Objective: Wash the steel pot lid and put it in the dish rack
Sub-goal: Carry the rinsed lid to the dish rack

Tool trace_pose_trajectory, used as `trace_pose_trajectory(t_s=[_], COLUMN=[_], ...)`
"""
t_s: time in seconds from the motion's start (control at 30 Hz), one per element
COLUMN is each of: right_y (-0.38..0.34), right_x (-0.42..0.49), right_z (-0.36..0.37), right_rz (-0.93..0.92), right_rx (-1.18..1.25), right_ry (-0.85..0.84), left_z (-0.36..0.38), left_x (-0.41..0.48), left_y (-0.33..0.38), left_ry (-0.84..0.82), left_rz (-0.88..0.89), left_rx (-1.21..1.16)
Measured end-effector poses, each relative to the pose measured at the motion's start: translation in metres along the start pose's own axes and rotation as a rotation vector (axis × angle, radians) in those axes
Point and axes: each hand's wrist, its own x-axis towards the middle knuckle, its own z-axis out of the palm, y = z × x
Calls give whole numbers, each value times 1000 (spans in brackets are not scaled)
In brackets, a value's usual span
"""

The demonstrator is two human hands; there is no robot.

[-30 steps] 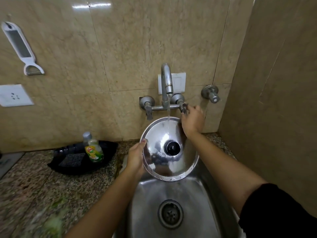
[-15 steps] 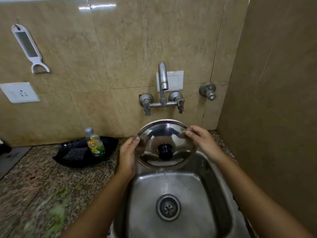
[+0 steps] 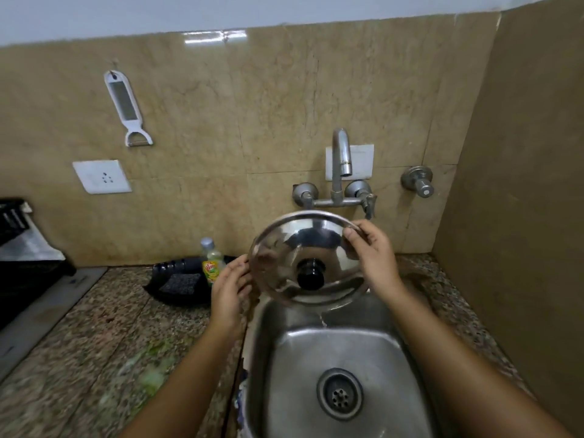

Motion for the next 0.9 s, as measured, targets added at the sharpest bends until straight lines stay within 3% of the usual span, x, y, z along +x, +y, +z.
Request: trace_pose_trajectory(t_s=[0.13,0.27,0.57,0.9], right_y=[-4,-16,-44,-93], right_x=[12,25,54,112], right_z=[72,169,390,615], right_rz=[252,438,512,380], right_rx=[338,644,599,551], right_ry=[177,247,181,3], left_z=[-50,-124,-327,-486], left_x=[32,62,122,173], left_y=[37,85,205,326], left_ry=[100,118,255,410], left_rz=[-203,-231,-74,147], left_rx=[-153,-148,-11,119])
